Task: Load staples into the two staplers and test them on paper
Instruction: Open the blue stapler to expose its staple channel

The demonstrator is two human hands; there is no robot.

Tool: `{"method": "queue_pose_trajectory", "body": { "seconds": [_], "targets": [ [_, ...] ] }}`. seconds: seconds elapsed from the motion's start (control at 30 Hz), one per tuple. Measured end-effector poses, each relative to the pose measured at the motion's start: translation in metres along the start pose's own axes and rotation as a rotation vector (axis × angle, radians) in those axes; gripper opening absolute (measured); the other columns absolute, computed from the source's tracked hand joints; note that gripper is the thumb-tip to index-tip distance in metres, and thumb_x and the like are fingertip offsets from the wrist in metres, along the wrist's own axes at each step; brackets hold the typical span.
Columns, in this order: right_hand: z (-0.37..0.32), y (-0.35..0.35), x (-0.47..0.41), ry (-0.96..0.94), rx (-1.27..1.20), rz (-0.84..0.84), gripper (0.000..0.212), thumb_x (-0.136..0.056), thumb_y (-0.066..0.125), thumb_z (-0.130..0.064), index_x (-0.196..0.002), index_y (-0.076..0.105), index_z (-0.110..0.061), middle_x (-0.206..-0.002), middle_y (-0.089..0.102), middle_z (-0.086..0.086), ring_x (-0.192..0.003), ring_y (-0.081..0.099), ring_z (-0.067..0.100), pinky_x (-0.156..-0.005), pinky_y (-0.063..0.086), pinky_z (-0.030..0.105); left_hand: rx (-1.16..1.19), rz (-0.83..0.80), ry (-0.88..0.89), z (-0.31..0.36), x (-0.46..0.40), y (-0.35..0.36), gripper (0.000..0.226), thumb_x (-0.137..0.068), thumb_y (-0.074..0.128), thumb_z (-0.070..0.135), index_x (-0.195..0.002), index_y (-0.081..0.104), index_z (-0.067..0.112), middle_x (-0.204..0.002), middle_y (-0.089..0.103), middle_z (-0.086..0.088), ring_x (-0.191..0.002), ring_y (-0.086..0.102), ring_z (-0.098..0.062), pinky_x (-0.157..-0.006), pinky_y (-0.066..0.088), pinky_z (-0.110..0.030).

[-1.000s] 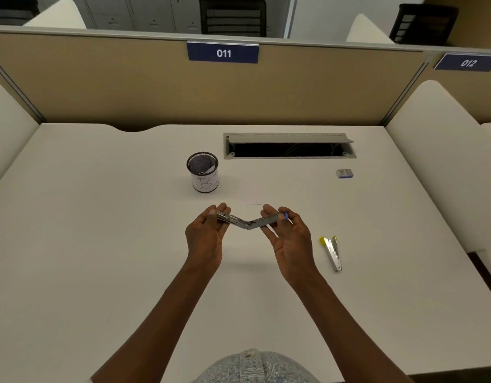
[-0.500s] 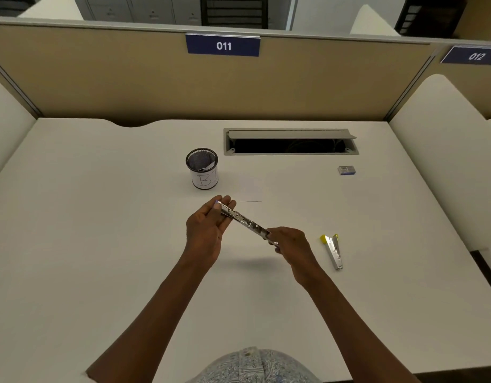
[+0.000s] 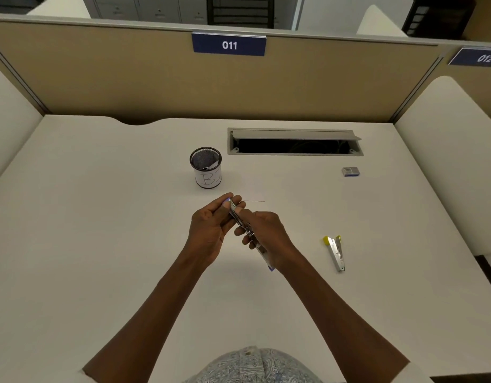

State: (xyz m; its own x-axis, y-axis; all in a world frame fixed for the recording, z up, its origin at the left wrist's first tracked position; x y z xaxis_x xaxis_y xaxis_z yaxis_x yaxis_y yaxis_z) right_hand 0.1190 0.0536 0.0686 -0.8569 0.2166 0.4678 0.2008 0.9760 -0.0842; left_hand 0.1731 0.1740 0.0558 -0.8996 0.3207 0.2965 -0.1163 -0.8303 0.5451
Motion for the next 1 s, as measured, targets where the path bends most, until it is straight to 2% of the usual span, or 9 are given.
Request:
{"method": "queue_pose_trajectory", "body": {
  "seconds": [0.13, 0.3, 0.43, 0.6, 0.73, 0.8, 0.9, 1.0],
  "targets": [
    [0.001, 0.004, 0.000, 0.024, -0.010, 0.006, 0.068, -0.068, 0.059, -0.067, -0.094, 0.071, -0.005, -0.074, 0.075, 0.005, -0.054, 0.062, 0.012, -0.051, 0.047, 0.025, -0.012, -0.005, 0.008, -0.001, -0.002, -0.002, 0.024, -0.096, 0.053, 0.008, -0.118, 0.062, 0.006, -0.111, 0.073, -0.009, -0.106, 0.069, -0.027, -0.082, 0.058, -0.029],
    [0.002, 0.002, 0.000, 0.050, -0.062, 0.009, 0.052, -0.077, 0.062, -0.051, -0.095, 0.070, -0.003, -0.075, 0.074, 0.008, -0.052, 0.061, 0.013, -0.050, 0.046, 0.025, -0.017, 0.005, 0.005, -0.004, -0.004, -0.004, 0.023, -0.097, 0.051, 0.006, -0.118, 0.062, 0.004, -0.109, 0.074, -0.010, -0.105, 0.070, -0.028, -0.081, 0.058, -0.030],
    [0.001, 0.003, 0.001, 0.066, -0.061, 0.029, 0.050, -0.073, 0.060, -0.047, -0.093, 0.071, -0.003, -0.076, 0.074, 0.011, -0.053, 0.061, 0.015, -0.051, 0.046, 0.026, -0.019, 0.024, -0.003, -0.006, -0.002, -0.004, 0.023, -0.097, 0.052, 0.006, -0.118, 0.062, 0.003, -0.109, 0.074, -0.011, -0.104, 0.070, -0.027, -0.080, 0.058, -0.029],
    [0.002, 0.005, 0.004, 0.044, -0.058, 0.026, 0.038, -0.078, 0.057, -0.040, -0.086, 0.070, -0.005, -0.074, 0.074, 0.014, -0.055, 0.061, 0.016, -0.051, 0.046, 0.025, -0.011, 0.057, -0.025, -0.010, 0.002, -0.004, 0.025, -0.097, 0.050, 0.004, -0.120, 0.060, -0.002, -0.108, 0.072, -0.013, -0.098, 0.072, -0.022, -0.075, 0.058, -0.026],
    [0.003, 0.005, 0.006, -0.021, -0.058, 0.005, 0.032, -0.085, 0.054, -0.034, -0.108, 0.052, -0.012, -0.071, 0.073, 0.009, -0.057, 0.062, 0.015, -0.052, 0.047, 0.026, -0.014, 0.071, -0.034, -0.011, 0.004, -0.004, 0.028, -0.097, 0.050, 0.005, -0.123, 0.058, -0.005, -0.108, 0.070, -0.014, -0.095, 0.073, -0.021, -0.071, 0.059, -0.027],
    [0.002, 0.004, 0.006, -0.075, -0.040, -0.022, 0.022, -0.090, 0.049, -0.029, -0.110, 0.047, -0.018, -0.073, 0.073, 0.009, -0.058, 0.063, 0.015, -0.054, 0.048, 0.027, -0.009, 0.082, -0.030, -0.009, 0.003, -0.005, 0.028, -0.097, 0.052, 0.005, -0.122, 0.058, -0.006, -0.109, 0.070, -0.017, -0.095, 0.072, -0.024, -0.073, 0.060, -0.029],
    [-0.002, 0.001, 0.006, -0.162, -0.049, -0.042, 0.018, -0.089, 0.043, -0.020, -0.104, 0.052, -0.020, -0.077, 0.073, 0.009, -0.063, 0.066, 0.019, -0.057, 0.051, 0.029, -0.016, 0.084, -0.008, -0.005, 0.001, -0.004, 0.026, -0.097, 0.052, 0.005, -0.120, 0.060, -0.005, -0.107, 0.071, -0.016, -0.093, 0.072, -0.024, -0.074, 0.059, -0.028],
    [-0.003, 0.003, 0.005, -0.203, -0.046, -0.083, 0.021, -0.086, 0.042, -0.019, -0.091, 0.062, -0.017, -0.081, 0.073, 0.007, -0.070, 0.069, 0.022, -0.061, 0.053, 0.030, -0.023, 0.084, 0.009, 0.000, -0.001, -0.002, 0.029, -0.097, 0.052, 0.005, -0.122, 0.058, -0.006, -0.104, 0.073, -0.012, -0.096, 0.072, -0.023, -0.074, 0.059, -0.027]
  ]
}}
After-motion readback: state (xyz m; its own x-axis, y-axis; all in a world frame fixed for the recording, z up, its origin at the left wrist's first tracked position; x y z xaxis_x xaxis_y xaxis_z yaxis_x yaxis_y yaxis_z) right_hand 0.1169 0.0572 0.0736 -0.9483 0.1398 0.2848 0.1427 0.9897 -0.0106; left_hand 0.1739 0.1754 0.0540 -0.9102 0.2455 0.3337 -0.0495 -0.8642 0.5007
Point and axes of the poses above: each hand's wrist, its own x-axis away from the middle knuckle, its own y-axis out of the palm, z = x × y, the point moved 5 cm from there along -x, towards the middle knuckle
